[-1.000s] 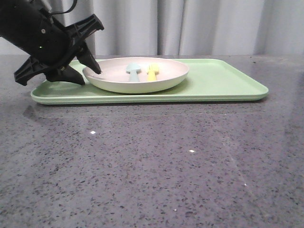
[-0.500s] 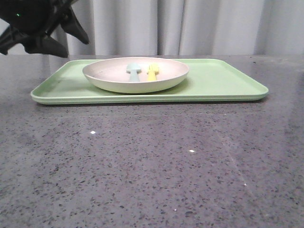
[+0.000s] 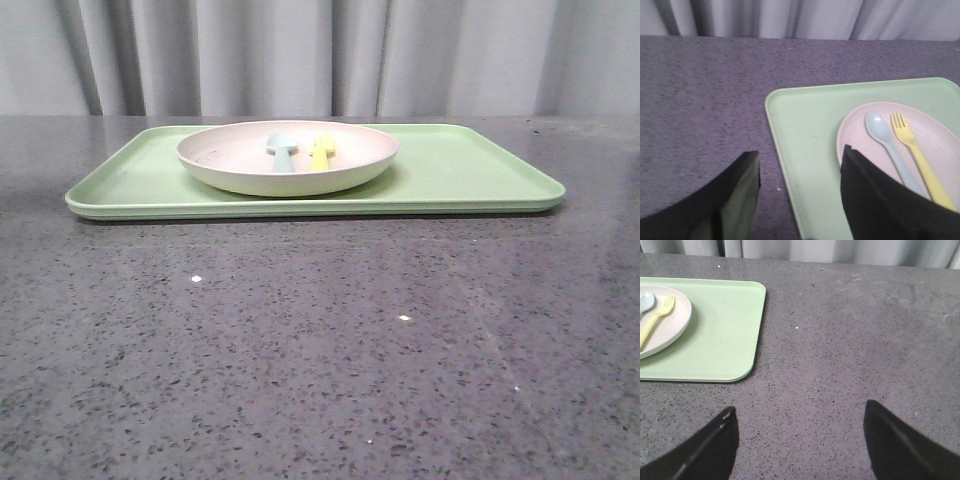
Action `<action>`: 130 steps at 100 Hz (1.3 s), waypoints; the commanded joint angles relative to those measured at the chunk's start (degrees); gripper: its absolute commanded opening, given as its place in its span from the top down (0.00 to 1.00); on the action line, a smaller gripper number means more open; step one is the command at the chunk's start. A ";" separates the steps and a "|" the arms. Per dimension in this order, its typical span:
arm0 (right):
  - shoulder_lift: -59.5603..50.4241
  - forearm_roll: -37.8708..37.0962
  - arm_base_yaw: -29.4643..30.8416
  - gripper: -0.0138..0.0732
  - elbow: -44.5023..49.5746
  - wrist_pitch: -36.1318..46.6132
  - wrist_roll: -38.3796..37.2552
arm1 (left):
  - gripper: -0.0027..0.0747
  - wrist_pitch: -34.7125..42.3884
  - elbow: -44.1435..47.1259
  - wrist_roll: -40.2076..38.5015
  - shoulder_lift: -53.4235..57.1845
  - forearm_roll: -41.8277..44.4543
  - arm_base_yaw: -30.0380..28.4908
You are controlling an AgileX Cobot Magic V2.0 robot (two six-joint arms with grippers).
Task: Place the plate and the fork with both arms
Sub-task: 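Withdraw the left gripper up and away from the plate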
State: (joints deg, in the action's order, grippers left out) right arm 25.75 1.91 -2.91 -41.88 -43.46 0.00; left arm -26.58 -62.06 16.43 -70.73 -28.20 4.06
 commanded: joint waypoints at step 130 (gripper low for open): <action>0.87 0.14 0.09 0.23 -1.99 4.94 0.37 | 0.49 -3.13 31.40 -0.37 41.66 3.65 -10.24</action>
State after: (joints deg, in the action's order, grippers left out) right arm 25.75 1.91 -2.91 -41.88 -43.46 0.00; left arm -33.98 -29.18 16.43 -28.95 -22.89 -6.14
